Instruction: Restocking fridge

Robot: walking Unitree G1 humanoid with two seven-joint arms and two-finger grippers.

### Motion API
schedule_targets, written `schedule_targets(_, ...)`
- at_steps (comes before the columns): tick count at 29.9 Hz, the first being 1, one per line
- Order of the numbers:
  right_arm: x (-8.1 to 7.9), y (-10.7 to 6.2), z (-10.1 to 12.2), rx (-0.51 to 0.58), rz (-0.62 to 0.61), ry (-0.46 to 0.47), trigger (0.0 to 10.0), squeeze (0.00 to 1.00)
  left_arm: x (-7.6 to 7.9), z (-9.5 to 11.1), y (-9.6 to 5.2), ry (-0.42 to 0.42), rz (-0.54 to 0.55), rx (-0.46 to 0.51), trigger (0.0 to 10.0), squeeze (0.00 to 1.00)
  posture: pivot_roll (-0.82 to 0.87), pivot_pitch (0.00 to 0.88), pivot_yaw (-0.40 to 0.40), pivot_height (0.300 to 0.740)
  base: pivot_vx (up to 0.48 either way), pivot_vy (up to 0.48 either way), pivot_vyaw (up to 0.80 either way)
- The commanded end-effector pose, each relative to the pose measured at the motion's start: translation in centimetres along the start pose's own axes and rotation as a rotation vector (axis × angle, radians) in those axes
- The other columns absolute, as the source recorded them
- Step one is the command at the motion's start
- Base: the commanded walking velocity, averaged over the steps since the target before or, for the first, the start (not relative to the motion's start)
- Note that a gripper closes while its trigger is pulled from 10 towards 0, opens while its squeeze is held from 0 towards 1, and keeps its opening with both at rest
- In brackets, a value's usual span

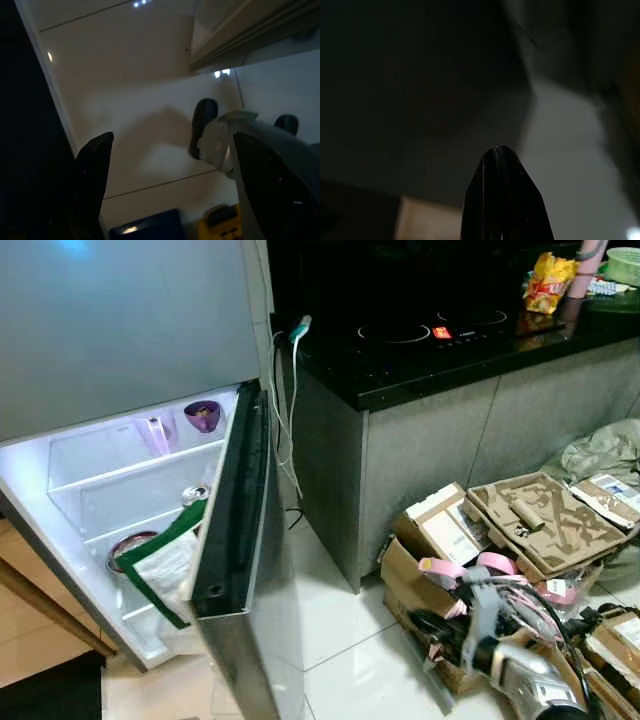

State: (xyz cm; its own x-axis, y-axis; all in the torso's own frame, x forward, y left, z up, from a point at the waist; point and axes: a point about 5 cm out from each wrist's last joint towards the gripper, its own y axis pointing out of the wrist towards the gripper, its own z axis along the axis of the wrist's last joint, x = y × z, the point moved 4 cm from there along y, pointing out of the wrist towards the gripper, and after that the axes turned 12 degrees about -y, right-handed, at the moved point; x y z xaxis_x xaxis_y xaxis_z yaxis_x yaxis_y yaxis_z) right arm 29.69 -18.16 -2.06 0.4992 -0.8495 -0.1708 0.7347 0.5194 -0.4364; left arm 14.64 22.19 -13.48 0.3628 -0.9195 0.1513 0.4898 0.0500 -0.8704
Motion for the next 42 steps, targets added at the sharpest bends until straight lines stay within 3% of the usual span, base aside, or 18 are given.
schedule_targets(1,0.0,-0.4,-2.1,-0.073,-0.042,0.032,10.0,0.00,-0.1,-0.9,-0.1,-0.009,0.011,-0.024,10.0,0.00,-0.08,0.020,0.017,0.740,0.000,0.000,0.76)
schedule_targets(6,1.1,-2.8,-6.5,-0.211,-0.176,0.089,10.0,0.00,0.0,-1.0,-0.1,-0.012,0.013,-0.026,10.0,0.00,-0.08,0.013,0.017,0.740,0.000,0.000,0.76)
schedule_targets(7,1.1,-2.8,-6.5,-0.211,-0.176,0.089,10.0,0.00,0.0,-1.0,-0.1,-0.012,0.013,-0.026,10.0,0.00,-0.08,0.013,0.017,0.740,0.000,0.000,0.76)
schedule_targets(8,1.2,-4.2,-8.9,-0.291,-0.244,0.110,10.0,0.00,0.1,-1.0,-0.1,-0.010,0.012,-0.029,10.0,0.00,-0.08,0.009,0.018,0.740,0.000,0.000,0.76)
schedule_targets(10,1.2,-4.2,-8.9,-0.291,-0.244,0.110,10.0,0.00,0.1,-1.0,-0.1,-0.010,0.012,-0.029,10.0,0.00,-0.08,0.009,0.018,0.740,0.000,0.000,0.76)
schedule_targets(16,1.0,-6.4,-12.2,-0.392,-0.321,0.163,10.0,0.00,0.6,-0.9,0.1,-0.009,0.004,-0.025,10.0,0.00,-0.09,0.000,0.016,0.740,0.000,0.000,0.76)
schedule_targets(29,0.4,-6.4,-12.8,-0.398,-0.327,0.176,10.0,0.00,0.7,-1.0,0.1,-0.004,0.003,-0.027,10.0,0.00,-0.09,0.000,0.016,0.740,0.000,0.000,0.76)
schedule_targets(34,-0.1,-5.2,-11.4,-0.306,-0.271,0.192,10.0,0.00,0.7,-1.6,0.0,0.013,0.000,-0.045,10.0,0.00,-0.10,0.000,0.030,0.740,0.000,0.000,0.76)
schedule_targets(42,0.3,-4.5,-10.0,-0.260,-0.247,0.155,10.0,0.00,0.5,-1.5,0.0,0.008,0.006,-0.042,10.0,0.00,-0.10,0.002,0.027,0.740,0.000,0.000,0.75)
